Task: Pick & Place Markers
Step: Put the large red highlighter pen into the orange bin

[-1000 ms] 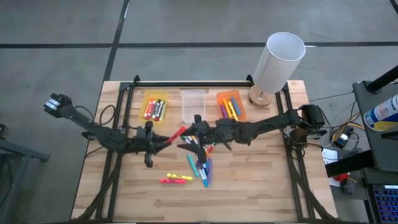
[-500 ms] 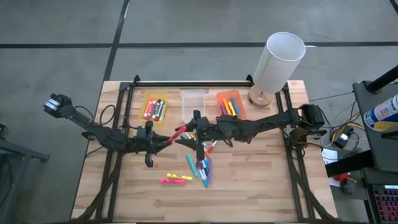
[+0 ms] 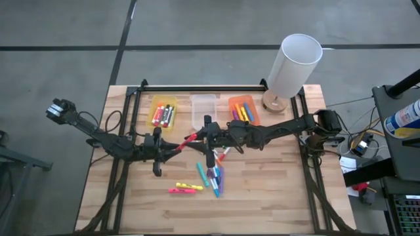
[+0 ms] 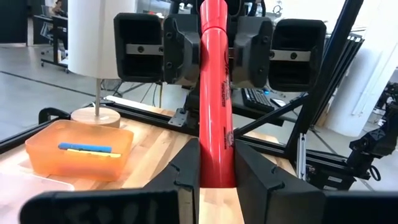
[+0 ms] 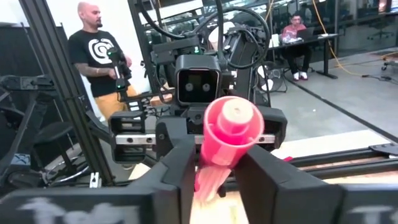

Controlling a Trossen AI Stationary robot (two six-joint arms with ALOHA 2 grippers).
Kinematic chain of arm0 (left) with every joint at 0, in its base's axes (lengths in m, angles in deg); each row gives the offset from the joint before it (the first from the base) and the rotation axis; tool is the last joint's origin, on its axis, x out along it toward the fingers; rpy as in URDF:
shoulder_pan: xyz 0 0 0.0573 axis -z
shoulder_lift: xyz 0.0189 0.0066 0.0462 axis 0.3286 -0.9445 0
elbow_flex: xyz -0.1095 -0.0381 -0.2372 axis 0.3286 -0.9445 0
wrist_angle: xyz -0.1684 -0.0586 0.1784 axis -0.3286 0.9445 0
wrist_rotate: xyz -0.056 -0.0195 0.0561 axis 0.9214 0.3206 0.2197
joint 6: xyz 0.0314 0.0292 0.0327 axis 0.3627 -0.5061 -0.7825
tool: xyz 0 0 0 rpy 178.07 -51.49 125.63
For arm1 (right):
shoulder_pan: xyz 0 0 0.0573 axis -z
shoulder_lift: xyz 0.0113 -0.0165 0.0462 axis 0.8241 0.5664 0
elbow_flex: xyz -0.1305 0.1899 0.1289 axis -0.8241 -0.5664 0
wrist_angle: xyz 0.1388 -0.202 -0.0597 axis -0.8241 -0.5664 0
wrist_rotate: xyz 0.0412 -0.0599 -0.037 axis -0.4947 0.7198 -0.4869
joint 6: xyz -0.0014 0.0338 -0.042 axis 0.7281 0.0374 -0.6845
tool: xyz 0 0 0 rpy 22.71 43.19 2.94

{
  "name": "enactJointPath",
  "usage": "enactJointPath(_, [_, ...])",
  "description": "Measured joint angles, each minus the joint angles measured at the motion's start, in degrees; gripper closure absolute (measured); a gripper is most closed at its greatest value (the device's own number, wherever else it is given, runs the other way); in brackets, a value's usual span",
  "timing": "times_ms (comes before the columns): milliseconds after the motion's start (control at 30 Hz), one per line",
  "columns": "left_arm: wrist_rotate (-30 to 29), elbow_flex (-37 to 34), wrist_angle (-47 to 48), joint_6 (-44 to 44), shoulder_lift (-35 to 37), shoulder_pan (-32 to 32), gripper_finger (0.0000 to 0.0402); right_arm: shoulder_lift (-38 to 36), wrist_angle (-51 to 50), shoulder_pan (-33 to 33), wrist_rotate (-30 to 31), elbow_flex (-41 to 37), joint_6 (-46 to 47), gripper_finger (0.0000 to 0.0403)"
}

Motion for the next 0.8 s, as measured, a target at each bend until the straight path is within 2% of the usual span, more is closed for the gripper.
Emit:
enactJointPath(133, [0.2, 0.0, 0.0, -0.3, 0.0, 0.0, 0.0337, 0.0, 0.0, 0.0, -0.2, 0.0, 0.1, 0.0342])
enactJointPath(300, [-0.5, 0.0, 0.0, 1.4, 0.0, 0.0, 0.0327, 0.0, -0.1, 0.2, -0.2, 0.0, 0.5, 0.0343])
enactJointPath(633, [-3.4, 0.0, 1.9, 3.8, 0.0, 0.0, 0.0231, -0.3, -4.0, 2.0, -0.2, 0.0, 3.3, 0.0337])
enactJointPath(800, [-4.6, 0.0, 5.3, 5.2, 0.1, 0.0, 0.0202, -2.4, -11.3, 3.5, 0.0, 0.4, 5.4, 0.0337])
